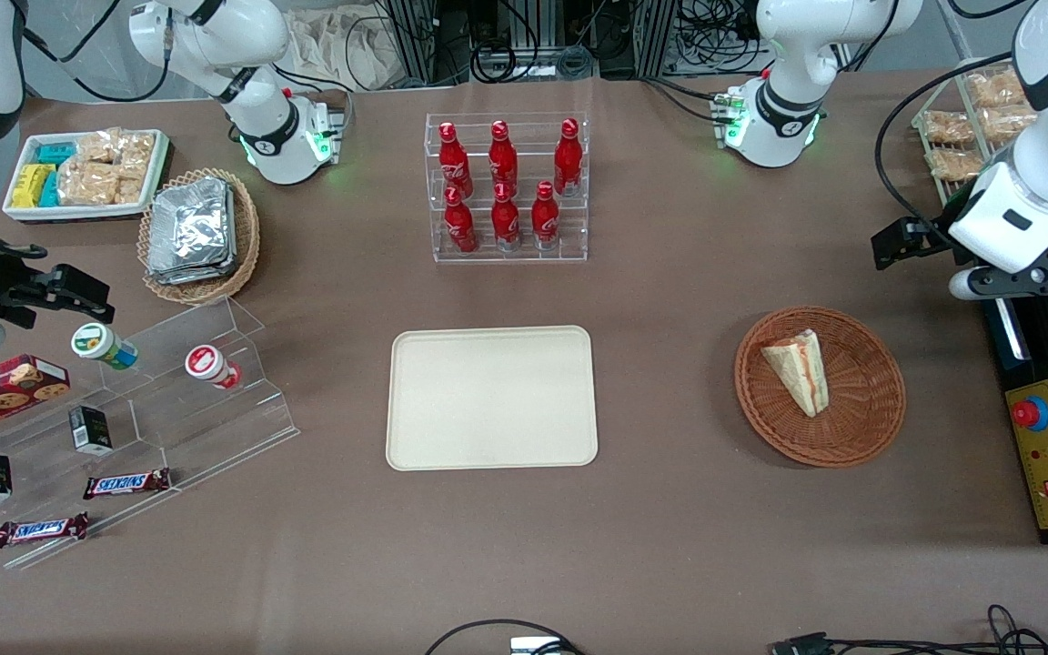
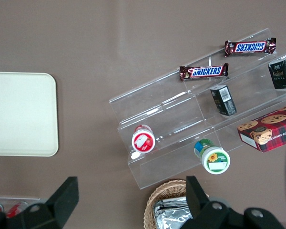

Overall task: Place sandwich from basket to tray
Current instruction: 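Move the left gripper over the wicker basket toward the wrapped sandwich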

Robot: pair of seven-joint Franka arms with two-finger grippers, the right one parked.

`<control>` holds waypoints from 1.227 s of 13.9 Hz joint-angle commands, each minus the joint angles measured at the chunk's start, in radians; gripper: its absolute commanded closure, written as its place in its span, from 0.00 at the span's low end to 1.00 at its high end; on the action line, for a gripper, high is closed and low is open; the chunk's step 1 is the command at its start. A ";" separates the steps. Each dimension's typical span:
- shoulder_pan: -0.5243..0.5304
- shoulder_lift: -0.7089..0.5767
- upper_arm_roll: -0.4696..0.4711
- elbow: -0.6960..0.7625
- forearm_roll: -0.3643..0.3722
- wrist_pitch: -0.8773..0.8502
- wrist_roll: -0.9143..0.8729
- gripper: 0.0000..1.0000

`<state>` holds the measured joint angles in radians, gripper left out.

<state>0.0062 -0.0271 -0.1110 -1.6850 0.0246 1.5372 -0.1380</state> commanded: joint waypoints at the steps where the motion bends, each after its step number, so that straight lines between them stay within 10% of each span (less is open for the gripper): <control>1: 0.012 0.007 -0.010 0.013 -0.003 -0.003 0.001 0.00; 9: 0.034 0.032 -0.007 0.011 -0.009 0.001 -0.012 0.00; 17: 0.028 0.268 -0.013 -0.028 -0.028 0.156 -0.390 0.00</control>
<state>0.0304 0.1747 -0.1217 -1.7029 0.0139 1.6241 -0.4820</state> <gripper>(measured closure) 0.000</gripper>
